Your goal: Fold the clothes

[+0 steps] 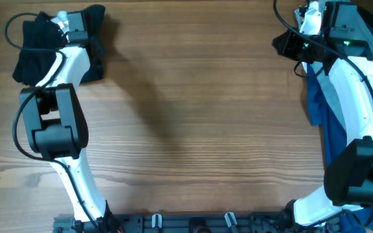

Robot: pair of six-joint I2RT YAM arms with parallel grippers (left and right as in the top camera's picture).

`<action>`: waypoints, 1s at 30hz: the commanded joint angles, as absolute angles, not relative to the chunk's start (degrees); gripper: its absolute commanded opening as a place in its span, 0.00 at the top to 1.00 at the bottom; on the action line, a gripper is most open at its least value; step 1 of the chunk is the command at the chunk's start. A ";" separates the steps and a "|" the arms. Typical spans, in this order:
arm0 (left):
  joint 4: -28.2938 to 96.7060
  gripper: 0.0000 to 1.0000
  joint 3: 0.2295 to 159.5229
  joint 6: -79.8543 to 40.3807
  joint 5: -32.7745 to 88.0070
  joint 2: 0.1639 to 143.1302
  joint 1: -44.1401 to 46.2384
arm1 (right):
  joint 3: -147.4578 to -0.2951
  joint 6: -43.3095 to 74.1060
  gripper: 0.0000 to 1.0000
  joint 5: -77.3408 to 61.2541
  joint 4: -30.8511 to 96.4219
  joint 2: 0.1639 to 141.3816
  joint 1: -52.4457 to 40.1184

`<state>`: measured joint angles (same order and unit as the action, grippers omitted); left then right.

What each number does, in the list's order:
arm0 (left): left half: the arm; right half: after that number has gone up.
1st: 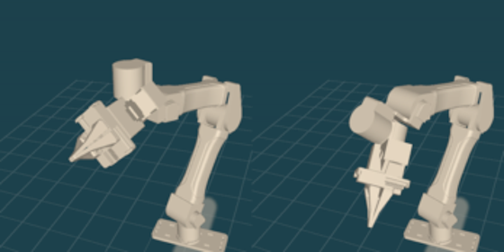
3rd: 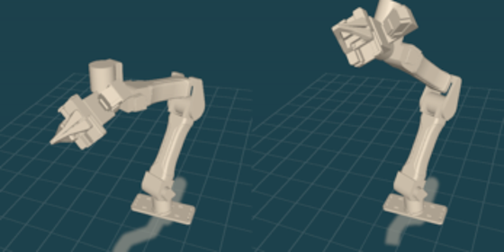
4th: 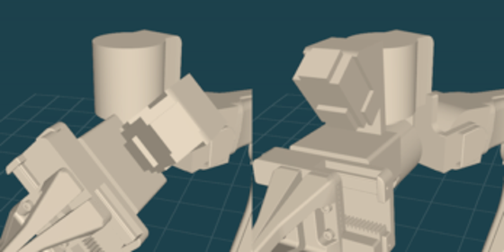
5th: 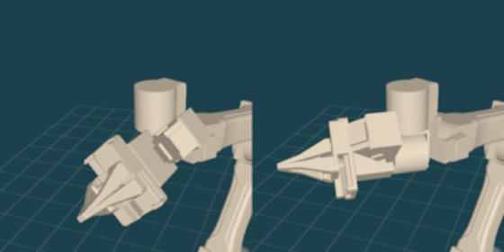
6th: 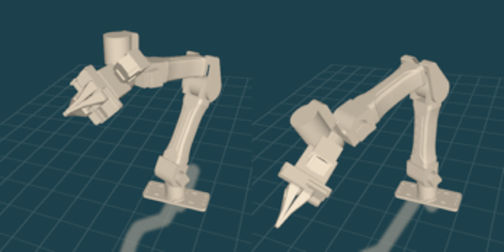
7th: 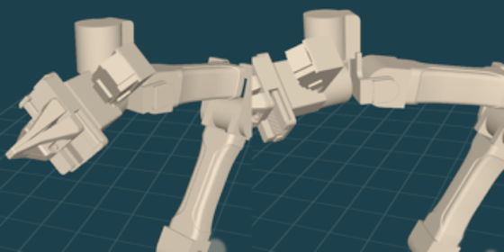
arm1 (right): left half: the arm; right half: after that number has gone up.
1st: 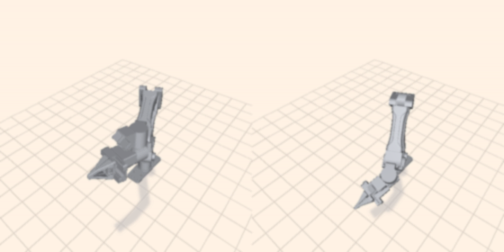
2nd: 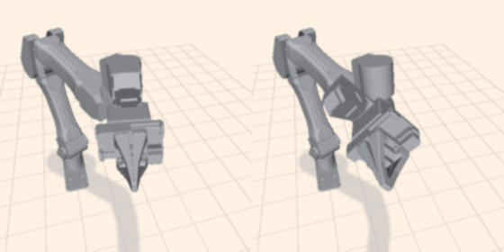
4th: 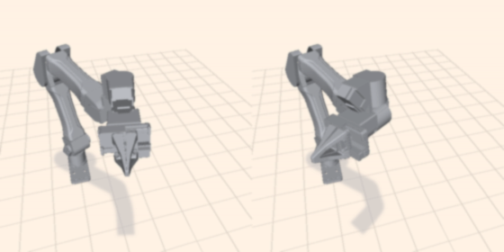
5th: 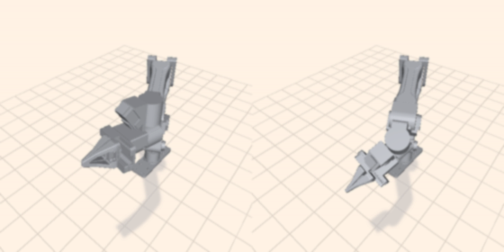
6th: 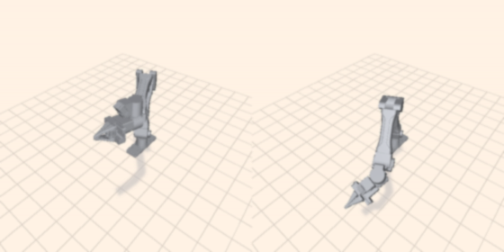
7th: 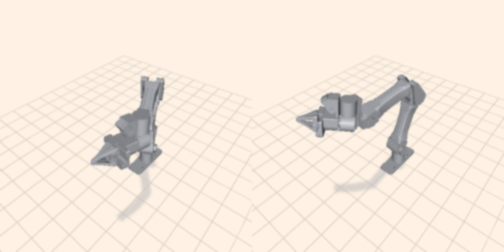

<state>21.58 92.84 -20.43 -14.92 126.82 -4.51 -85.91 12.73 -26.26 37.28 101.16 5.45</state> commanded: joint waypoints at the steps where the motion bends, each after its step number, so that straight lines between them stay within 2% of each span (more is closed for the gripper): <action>1: 21.63 0.00 92.71 -19.51 -14.81 127.39 -4.56 | -85.76 11.75 0.63 -24.75 37.10 101.91 5.26; 3: 22.15 0.00 92.71 -19.51 -14.81 126.10 -4.40 | -85.78 11.75 0.51 -24.80 36.45 101.91 5.26; 6: 23.22 0.00 92.71 -19.49 -14.81 120.99 -3.84 | -85.86 11.70 0.43 -24.88 34.70 101.89 5.26; 8: 24.08 0.00 92.71 -19.46 -14.79 116.71 -3.29 | -86.32 8.73 0.30 -26.70 34.48 101.41 5.26; 10: 25.47 0.00 92.71 -19.49 -14.79 113.03 -2.68 | -86.48 6.68 0.23 -27.75 34.81 100.01 5.26; 16: 31.11 0.00 92.71 -19.55 -14.81 99.92 0.95 | -86.48 0.19 0.00 -30.96 36.12 87.83 5.10; 20: 31.14 0.00 92.68 -19.75 -14.81 99.07 1.28 | -86.48 2.17 0.00 -33.10 40.93 79.35 5.08; 26: 31.14 0.00 92.68 -19.75 -14.83 99.24 1.28 | -86.32 23.05 0.00 -33.04 41.23 76.73 5.10; 30: 31.14 0.00 92.68 -19.75 -14.81 99.24 1.28 | -85.71 27.46 0.00 -32.84 42.76 76.95 5.10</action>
<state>31.18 92.84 -20.25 -14.96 98.78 1.45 -85.95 21.85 -31.94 41.54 76.55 5.39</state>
